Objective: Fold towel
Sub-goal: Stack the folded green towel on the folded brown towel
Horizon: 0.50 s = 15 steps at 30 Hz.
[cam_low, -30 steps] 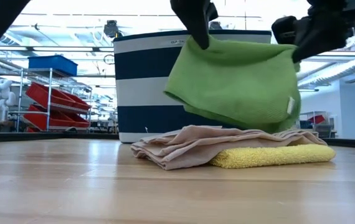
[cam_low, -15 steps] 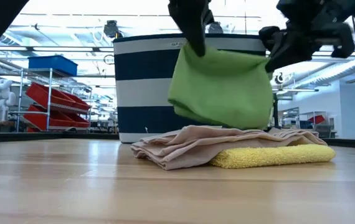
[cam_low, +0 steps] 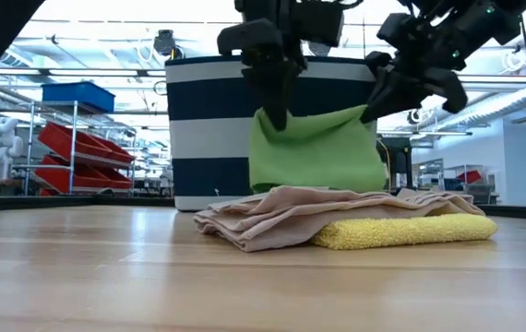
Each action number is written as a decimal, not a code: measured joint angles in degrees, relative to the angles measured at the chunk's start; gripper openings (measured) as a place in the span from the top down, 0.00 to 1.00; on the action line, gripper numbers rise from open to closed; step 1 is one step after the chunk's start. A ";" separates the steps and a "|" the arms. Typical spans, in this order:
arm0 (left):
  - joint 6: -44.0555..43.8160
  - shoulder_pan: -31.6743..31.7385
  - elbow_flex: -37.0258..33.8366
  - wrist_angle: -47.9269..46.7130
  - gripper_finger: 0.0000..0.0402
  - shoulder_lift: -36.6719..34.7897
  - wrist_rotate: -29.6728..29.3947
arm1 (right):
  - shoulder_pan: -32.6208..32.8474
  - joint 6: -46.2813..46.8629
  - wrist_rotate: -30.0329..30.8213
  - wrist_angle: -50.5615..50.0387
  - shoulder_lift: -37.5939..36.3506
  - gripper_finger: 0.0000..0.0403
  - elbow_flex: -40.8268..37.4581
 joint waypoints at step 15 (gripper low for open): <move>-1.66 -2.96 -9.10 10.01 0.99 -2.67 10.13 | 0.13 8.72 -21.24 -7.20 -0.05 1.00 0.00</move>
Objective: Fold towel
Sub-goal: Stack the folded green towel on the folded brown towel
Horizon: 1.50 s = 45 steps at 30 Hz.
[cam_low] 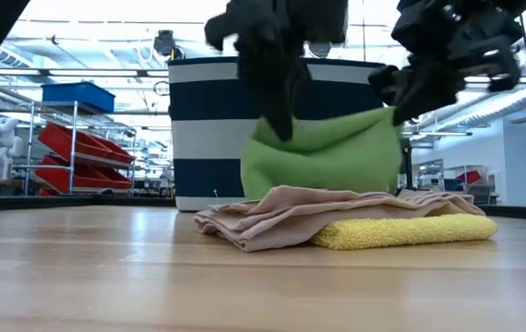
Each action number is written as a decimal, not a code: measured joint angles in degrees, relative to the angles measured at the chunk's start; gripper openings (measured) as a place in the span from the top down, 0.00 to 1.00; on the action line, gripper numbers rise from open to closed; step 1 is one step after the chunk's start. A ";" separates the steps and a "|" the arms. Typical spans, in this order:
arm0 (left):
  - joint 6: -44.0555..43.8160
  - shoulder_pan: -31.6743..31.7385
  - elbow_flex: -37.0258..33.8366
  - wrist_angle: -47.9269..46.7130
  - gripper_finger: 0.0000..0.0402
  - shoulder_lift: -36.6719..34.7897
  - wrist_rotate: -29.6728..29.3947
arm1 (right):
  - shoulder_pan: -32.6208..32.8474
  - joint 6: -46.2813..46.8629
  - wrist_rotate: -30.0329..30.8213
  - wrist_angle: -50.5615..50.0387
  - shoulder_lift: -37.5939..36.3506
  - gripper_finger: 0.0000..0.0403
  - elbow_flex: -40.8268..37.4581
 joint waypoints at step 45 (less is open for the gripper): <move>-2.73 -7.76 -16.33 28.46 0.89 1.48 9.93 | 7.77 14.18 -10.49 -8.40 18.46 0.71 -0.02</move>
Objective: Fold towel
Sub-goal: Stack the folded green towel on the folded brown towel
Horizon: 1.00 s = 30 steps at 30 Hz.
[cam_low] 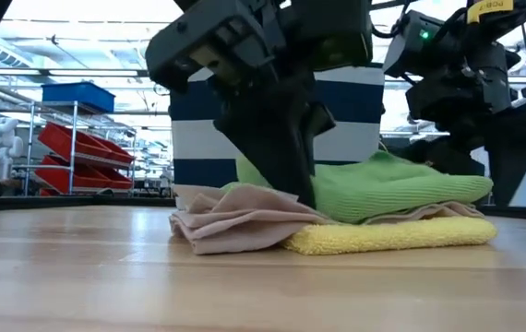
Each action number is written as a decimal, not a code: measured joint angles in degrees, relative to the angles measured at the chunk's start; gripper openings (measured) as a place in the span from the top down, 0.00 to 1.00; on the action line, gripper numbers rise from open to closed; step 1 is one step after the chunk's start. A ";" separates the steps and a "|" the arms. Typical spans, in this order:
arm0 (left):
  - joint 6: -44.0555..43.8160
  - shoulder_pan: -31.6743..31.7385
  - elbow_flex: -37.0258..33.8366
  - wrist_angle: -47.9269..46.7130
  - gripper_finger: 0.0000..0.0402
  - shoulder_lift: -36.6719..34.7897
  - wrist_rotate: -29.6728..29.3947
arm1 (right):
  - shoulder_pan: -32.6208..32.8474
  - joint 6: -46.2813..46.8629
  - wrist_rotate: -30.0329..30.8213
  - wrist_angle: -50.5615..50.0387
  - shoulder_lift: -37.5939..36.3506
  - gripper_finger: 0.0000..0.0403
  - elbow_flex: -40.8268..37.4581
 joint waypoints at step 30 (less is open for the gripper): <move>-0.47 -4.96 0.00 0.70 0.57 -1.70 -9.70 | 8.29 0.32 5.01 20.56 -8.48 0.50 -0.02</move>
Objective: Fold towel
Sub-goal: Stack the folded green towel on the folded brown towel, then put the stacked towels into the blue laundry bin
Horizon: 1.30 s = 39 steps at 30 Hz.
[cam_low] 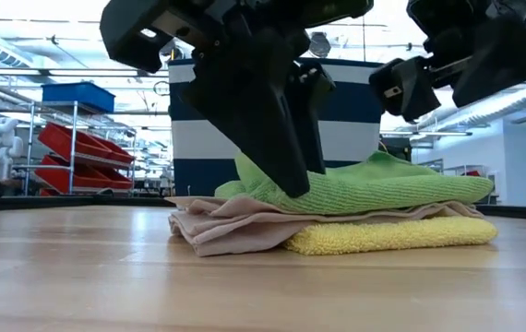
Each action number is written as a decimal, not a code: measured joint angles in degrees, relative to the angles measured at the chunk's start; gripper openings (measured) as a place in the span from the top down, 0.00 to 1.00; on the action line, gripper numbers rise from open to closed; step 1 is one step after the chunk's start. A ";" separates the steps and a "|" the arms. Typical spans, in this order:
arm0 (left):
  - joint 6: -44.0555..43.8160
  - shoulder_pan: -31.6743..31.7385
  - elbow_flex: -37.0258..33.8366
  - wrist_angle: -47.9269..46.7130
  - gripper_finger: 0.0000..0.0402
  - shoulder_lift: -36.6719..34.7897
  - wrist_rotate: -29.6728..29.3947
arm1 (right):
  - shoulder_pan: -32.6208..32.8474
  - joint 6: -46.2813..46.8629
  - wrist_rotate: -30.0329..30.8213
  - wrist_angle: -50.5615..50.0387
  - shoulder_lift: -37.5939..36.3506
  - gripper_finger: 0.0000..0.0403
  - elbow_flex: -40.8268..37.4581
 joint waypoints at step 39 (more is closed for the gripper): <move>-0.09 -3.62 0.04 12.00 0.57 4.25 -20.51 | 14.97 -8.12 23.68 9.63 16.85 0.35 0.02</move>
